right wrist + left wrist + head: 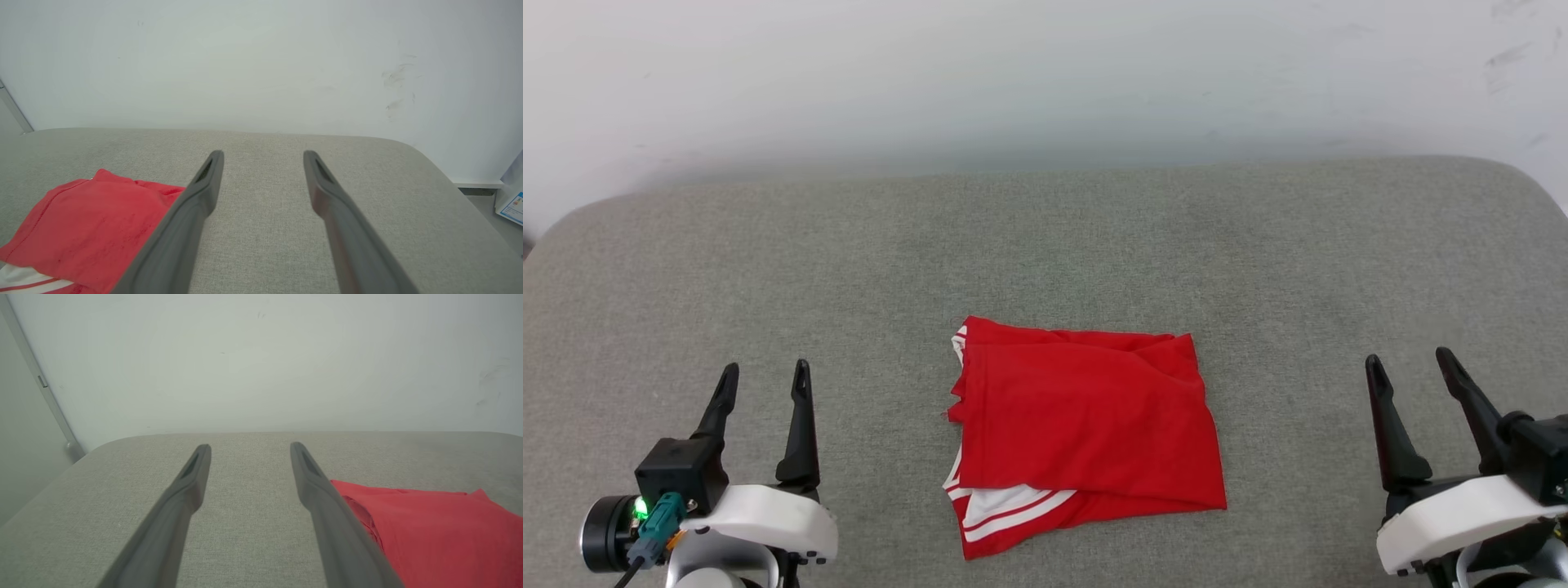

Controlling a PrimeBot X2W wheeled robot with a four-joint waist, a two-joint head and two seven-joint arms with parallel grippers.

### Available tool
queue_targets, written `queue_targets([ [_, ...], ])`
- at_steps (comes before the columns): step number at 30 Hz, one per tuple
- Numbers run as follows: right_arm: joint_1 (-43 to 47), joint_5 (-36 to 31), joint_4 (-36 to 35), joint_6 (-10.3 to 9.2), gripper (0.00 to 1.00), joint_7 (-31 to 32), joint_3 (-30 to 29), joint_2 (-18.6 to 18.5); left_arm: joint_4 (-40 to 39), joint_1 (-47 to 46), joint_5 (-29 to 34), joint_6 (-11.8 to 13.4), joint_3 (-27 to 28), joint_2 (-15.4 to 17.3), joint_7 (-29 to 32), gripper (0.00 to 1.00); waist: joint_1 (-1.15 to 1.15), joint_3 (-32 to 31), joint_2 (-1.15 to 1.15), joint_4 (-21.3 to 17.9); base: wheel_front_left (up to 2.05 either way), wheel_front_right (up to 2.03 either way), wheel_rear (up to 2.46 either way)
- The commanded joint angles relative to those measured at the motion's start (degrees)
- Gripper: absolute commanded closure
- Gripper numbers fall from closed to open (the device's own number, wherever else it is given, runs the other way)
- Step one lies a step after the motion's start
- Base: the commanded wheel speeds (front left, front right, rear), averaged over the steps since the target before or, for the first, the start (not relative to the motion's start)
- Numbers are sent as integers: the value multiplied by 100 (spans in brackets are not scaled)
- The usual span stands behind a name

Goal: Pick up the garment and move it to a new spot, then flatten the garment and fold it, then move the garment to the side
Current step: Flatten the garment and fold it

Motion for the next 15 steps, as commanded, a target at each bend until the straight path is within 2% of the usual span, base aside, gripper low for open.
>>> queue_targets([
  [1,135,-50,-98,-2,0,48,-6,51,41,84,26,-16,27,20,-25,0,0,-30,0,-29,0,0,0],
  [15,239,-109,-441,-2,0,260,6,161,169,149,96,-207,246,-165,-25,0,0,-63,0,-38,0,0,0],
])
